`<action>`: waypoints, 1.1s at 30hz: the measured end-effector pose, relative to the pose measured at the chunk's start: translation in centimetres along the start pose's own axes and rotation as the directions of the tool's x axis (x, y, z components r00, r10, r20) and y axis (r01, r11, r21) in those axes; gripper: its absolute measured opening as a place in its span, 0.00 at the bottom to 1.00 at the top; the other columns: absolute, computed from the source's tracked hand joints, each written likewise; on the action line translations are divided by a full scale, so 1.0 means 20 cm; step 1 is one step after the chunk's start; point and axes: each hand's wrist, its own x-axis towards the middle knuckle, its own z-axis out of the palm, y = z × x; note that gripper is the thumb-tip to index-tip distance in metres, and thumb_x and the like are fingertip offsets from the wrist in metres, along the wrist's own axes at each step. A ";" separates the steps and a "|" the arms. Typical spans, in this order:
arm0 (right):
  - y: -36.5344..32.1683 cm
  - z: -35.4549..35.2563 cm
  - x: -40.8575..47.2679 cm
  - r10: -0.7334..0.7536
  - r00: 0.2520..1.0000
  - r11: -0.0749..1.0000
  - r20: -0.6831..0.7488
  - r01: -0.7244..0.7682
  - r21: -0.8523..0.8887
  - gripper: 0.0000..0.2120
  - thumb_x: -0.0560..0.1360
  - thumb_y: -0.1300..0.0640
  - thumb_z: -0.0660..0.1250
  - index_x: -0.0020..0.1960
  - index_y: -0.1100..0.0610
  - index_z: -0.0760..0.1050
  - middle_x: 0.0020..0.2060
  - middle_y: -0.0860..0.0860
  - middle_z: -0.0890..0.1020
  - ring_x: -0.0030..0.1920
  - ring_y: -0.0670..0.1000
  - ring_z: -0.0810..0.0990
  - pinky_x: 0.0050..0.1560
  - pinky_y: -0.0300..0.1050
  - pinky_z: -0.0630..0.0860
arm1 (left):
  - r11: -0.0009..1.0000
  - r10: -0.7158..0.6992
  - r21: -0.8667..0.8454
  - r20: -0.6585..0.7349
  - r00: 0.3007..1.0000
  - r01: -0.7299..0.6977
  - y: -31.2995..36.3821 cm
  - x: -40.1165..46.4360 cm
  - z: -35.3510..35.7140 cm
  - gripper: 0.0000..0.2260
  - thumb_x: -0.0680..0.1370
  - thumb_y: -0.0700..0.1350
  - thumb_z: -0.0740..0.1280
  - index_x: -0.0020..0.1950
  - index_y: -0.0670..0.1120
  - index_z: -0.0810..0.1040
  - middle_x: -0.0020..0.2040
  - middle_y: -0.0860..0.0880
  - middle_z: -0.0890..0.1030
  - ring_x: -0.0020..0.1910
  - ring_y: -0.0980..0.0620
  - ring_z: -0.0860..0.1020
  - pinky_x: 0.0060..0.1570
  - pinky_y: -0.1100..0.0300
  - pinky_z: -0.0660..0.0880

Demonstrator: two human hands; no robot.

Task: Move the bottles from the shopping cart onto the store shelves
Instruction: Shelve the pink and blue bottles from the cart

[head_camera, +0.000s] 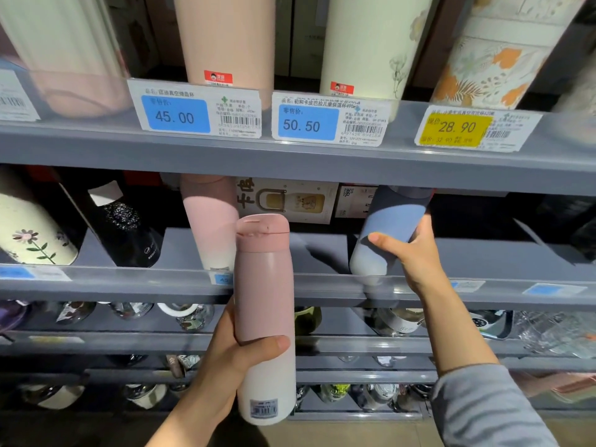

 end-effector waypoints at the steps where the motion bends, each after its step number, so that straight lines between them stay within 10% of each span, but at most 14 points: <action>1: 0.00 0.00 -0.02 -0.005 1.000 1.000 0.015 0.005 -0.016 0.29 0.57 0.53 0.78 0.52 0.45 0.65 0.53 0.48 0.75 0.57 0.51 0.77 0.51 0.47 0.78 | 1.000 0.005 0.015 0.012 1.000 -0.005 0.01 0.00 0.00 0.43 0.47 0.47 0.77 0.63 0.50 0.72 0.46 0.49 0.85 0.44 0.49 0.84 0.36 0.60 0.79; 7: -0.03 -0.06 -0.34 -0.368 0.870 0.930 -0.328 0.335 -0.155 0.23 0.69 0.52 0.73 0.60 0.44 0.68 0.54 0.42 0.76 0.58 0.43 0.76 0.59 0.38 0.72 | 0.995 0.045 0.088 0.096 0.994 -0.054 0.05 -0.01 0.03 0.42 0.48 0.47 0.77 0.61 0.54 0.70 0.46 0.54 0.85 0.44 0.54 0.84 0.38 0.64 0.78; 11: -0.06 0.08 -0.63 -0.070 0.997 0.998 -0.043 0.069 -0.013 0.32 0.61 0.30 0.72 0.58 0.47 0.73 0.48 0.41 0.82 0.49 0.41 0.80 0.50 0.34 0.76 | 0.971 0.047 0.225 0.170 0.984 -0.085 0.03 0.02 0.09 0.42 0.51 0.51 0.78 0.63 0.58 0.68 0.51 0.57 0.83 0.51 0.55 0.82 0.48 0.57 0.79; 14: -0.09 0.27 -0.74 0.154 0.952 0.984 0.263 -0.173 0.049 0.35 0.59 0.34 0.73 0.63 0.44 0.69 0.51 0.36 0.81 0.52 0.39 0.80 0.48 0.36 0.77 | 0.915 0.066 0.381 0.187 0.980 -0.134 -0.01 0.02 0.17 0.38 0.52 0.52 0.77 0.60 0.63 0.69 0.52 0.57 0.82 0.51 0.59 0.81 0.50 0.56 0.79; 22: -0.10 0.38 -0.74 0.228 0.966 0.947 0.126 -0.250 0.203 0.32 0.55 0.51 0.79 0.56 0.54 0.75 0.46 0.54 0.84 0.48 0.55 0.84 0.47 0.50 0.81 | 0.653 0.118 0.688 0.320 0.940 -0.317 0.02 0.00 0.17 0.37 0.64 0.51 0.78 0.57 0.73 0.55 0.61 0.63 0.70 0.57 0.61 0.73 0.52 0.66 0.74; 27: -0.12 0.44 -0.66 0.233 0.953 0.935 0.195 -0.275 0.226 0.30 0.56 0.51 0.78 0.56 0.57 0.76 0.45 0.56 0.84 0.46 0.55 0.84 0.42 0.46 0.80 | 0.504 0.078 0.800 0.334 0.939 -0.326 0.13 0.01 -0.02 0.37 0.68 0.68 0.69 0.65 0.76 0.44 0.61 0.75 0.60 0.59 0.69 0.67 0.58 0.68 0.67; 33: -0.20 0.52 -0.47 0.176 0.949 0.945 0.261 -0.237 0.224 0.24 0.56 0.52 0.76 0.51 0.52 0.77 0.42 0.54 0.82 0.42 0.52 0.82 0.37 0.48 0.76 | 0.391 0.665 0.870 -0.040 0.746 -0.301 0.06 0.10 -0.41 0.26 0.73 0.64 0.60 0.66 0.51 0.74 0.59 0.54 0.77 0.57 0.52 0.77 0.54 0.53 0.75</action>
